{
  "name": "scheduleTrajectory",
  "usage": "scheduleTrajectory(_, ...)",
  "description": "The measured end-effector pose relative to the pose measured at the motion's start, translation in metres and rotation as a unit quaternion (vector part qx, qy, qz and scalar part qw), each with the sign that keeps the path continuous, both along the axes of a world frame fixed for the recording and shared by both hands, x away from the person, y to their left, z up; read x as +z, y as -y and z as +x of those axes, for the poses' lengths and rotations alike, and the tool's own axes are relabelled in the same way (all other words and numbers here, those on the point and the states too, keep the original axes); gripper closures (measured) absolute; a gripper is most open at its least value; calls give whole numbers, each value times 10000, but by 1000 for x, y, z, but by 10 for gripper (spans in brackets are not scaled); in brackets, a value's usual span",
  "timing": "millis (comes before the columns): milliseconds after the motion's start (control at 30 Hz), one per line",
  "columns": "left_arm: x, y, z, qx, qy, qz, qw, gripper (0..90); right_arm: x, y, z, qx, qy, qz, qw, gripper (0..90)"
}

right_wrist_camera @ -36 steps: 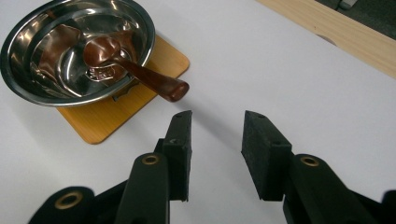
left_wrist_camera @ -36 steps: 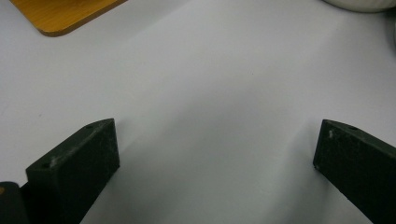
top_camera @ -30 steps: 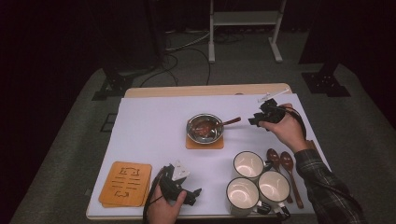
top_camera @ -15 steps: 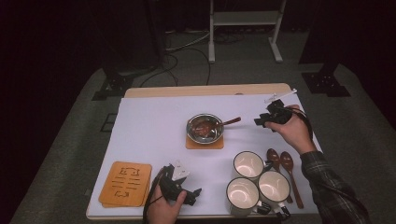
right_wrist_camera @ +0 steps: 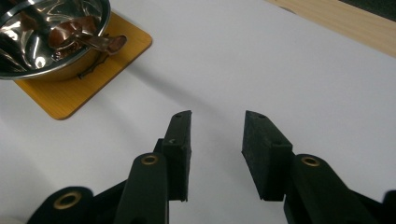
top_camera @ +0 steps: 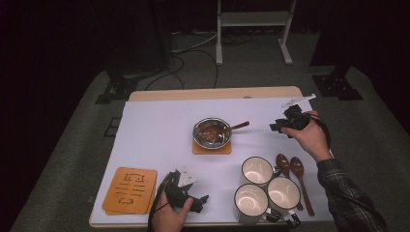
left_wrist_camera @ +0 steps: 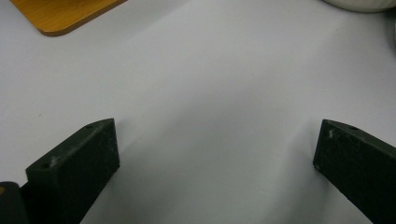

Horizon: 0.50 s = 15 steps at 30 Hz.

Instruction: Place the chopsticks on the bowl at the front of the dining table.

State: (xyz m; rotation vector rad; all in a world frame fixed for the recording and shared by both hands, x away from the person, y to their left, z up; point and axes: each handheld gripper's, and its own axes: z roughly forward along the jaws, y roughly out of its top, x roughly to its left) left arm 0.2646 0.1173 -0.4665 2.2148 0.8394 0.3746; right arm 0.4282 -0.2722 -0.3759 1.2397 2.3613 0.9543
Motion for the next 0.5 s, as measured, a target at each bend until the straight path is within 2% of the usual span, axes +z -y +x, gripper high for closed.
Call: scheduleTrajectory(500, 0, 0, 0, 3, -7, 0, 10000, 0, -6, 18, -8, -173, 17, 151, 9997, 613)
